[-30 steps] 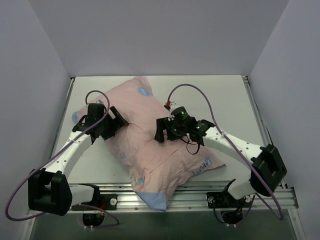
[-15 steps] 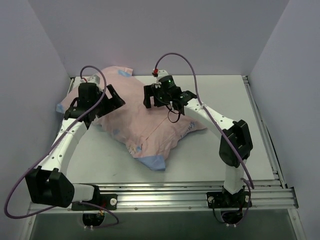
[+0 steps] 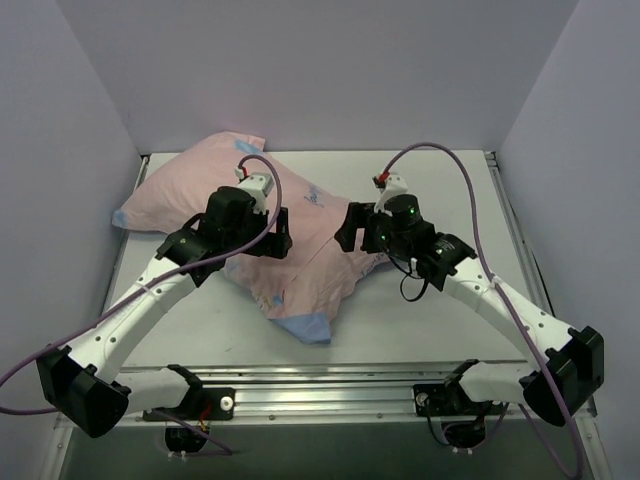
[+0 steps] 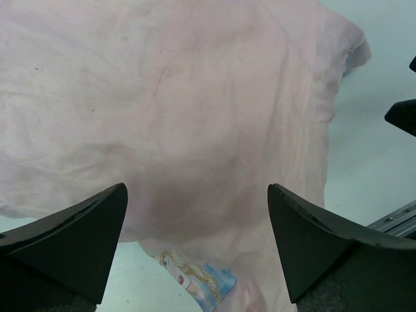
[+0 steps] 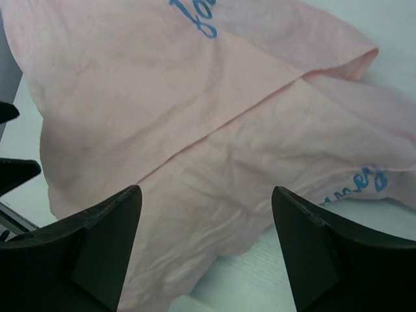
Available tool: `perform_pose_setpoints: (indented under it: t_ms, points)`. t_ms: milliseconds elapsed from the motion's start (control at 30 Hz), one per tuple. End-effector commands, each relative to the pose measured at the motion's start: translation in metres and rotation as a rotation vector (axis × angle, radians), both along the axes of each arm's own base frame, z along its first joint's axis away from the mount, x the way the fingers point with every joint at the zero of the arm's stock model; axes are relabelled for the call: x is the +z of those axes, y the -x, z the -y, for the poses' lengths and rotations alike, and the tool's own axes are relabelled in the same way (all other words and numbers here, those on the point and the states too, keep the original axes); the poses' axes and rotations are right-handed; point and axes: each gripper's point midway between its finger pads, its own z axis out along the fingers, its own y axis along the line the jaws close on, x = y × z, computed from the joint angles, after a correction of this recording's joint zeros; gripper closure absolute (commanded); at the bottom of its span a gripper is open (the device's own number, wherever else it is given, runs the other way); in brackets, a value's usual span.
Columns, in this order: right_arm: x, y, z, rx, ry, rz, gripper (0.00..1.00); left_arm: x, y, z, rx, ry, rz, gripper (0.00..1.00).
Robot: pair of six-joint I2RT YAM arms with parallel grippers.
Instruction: Remove the pillowcase from the pillow
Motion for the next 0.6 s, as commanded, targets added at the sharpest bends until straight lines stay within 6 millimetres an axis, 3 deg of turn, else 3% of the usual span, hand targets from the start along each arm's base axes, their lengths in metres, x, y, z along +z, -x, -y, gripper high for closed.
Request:
perform_pose_setpoints:
  t_ms: [0,133,367,467,567]
  points:
    - [-0.031,0.011,-0.007,0.02,-0.043,-0.097,0.25,-0.002,-0.009,0.002,-0.017,-0.067,0.022,0.02]
    - [-0.035,0.008,-0.025,0.083,-0.105,-0.064,0.32,-0.004,-0.019,0.004,-0.024,-0.103,0.042,0.02]
    - [-0.044,-0.007,-0.048,0.127,-0.051,-0.068,0.42,-0.004,-0.043,0.003,0.063,-0.131,0.025,0.02]
    - [-0.056,-0.01,-0.046,0.116,0.042,-0.068,0.46,0.0,-0.046,0.012,0.078,-0.07,0.02,0.03]
    - [-0.063,-0.016,-0.039,0.092,0.102,-0.065,0.63,-0.003,-0.049,0.017,0.086,-0.037,0.026,0.03]
